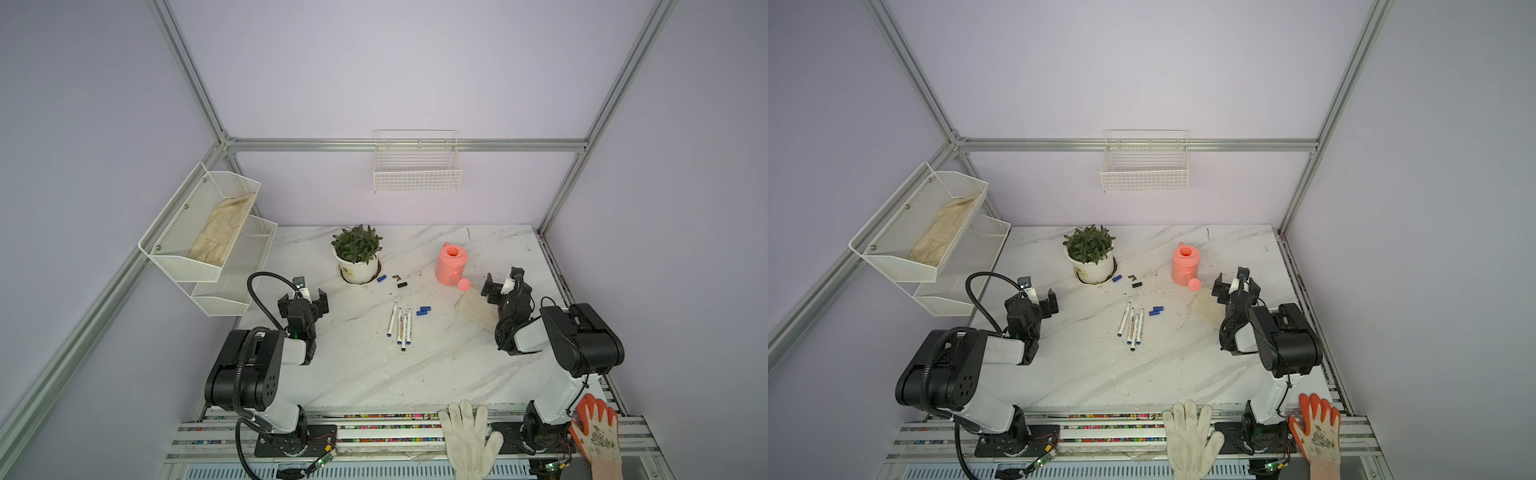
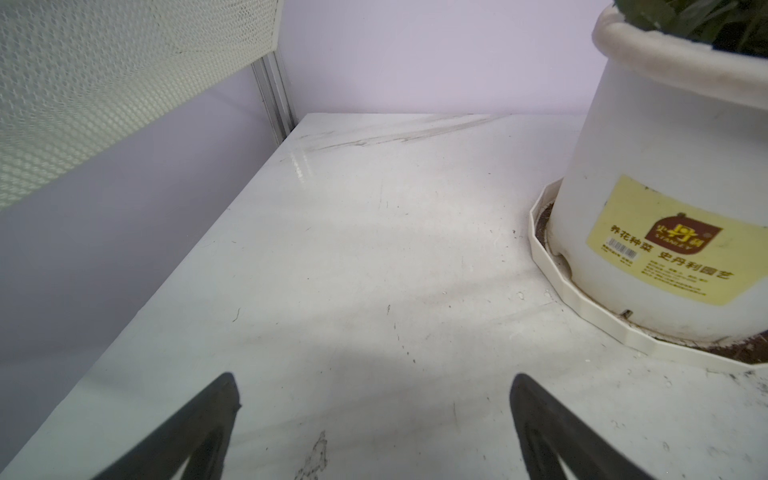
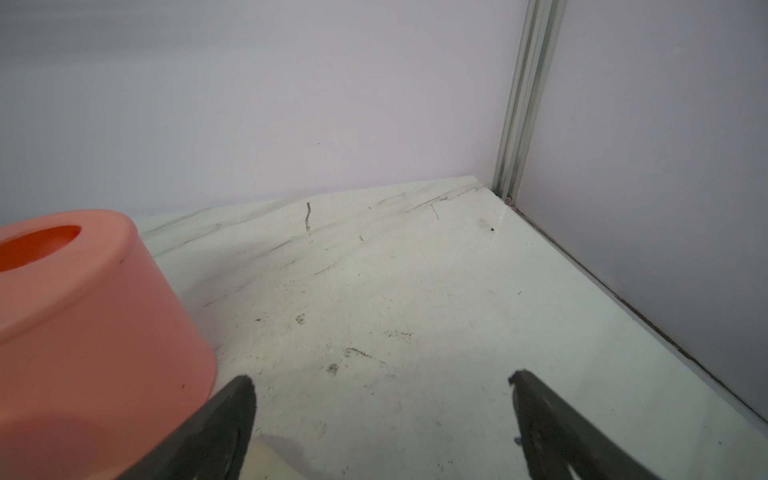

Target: Insert the pens into the pen caps

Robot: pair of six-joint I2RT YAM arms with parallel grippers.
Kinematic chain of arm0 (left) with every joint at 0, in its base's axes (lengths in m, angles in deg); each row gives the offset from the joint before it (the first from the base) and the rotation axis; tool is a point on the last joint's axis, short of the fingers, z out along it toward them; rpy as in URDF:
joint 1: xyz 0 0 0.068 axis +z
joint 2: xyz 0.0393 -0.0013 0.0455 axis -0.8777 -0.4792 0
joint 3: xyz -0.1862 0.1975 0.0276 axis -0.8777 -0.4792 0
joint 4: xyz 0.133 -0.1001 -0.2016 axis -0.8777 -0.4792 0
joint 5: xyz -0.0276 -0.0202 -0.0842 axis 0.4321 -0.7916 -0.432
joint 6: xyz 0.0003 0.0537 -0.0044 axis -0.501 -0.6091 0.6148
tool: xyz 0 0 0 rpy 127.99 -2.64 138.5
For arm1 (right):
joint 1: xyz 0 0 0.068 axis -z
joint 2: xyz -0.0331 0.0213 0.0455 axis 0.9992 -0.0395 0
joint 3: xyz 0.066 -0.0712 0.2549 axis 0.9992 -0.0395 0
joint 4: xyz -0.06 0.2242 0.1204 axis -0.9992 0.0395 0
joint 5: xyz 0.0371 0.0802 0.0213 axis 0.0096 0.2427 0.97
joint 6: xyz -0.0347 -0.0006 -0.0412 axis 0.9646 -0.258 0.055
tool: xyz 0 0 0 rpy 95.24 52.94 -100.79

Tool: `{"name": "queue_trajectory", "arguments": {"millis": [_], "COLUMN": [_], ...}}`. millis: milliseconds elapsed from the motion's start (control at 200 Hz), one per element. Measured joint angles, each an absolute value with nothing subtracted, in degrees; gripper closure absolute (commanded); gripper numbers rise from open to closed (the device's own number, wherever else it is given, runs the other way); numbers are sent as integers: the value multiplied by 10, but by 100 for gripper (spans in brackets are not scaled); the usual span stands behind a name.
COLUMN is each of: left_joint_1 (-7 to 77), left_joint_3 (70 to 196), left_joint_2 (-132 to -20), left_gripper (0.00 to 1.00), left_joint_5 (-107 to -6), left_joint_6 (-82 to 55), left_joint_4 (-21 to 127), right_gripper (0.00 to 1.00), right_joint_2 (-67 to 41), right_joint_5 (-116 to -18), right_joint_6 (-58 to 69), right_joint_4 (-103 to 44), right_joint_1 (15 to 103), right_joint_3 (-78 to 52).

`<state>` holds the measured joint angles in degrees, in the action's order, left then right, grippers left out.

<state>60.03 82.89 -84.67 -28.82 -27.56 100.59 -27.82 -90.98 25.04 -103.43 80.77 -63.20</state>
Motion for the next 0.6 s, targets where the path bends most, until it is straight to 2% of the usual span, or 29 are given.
{"name": "queue_trajectory", "arguments": {"millis": [45, 125, 175, 250, 330, 505, 600], "left_joint_1": [600, 600, 600, 600, 599, 593, 558], "left_joint_3": [829, 829, 829, 832, 860, 942, 962], "left_joint_2": [-847, -847, -847, -832, -793, -701, -660], "left_gripper": [0, 0, 0, 0, 0, 0, 0], "left_joint_5": [-288, -288, -290, -297, -289, -246, -223], "left_joint_6": [-276, -275, -276, -280, -275, -202, -135], "left_joint_4": [1006, 1005, 1005, 970, 859, 717, 634], "right_gripper": [4, 21, 29, 30, 32, 36, 37], "right_joint_2": [-278, -278, -276, -253, -208, -86, -68], "right_joint_5": [-909, -908, -905, -902, -920, -1025, -1072], "right_joint_6": [250, 252, 252, 254, 242, 159, 121], "right_joint_4": [-1034, -1034, -1030, -976, -900, -826, -740], "right_joint_1": [808, 810, 810, 810, 809, 803, 802], "right_joint_3": [-632, -632, -632, -619, -585, -560, -507]}}
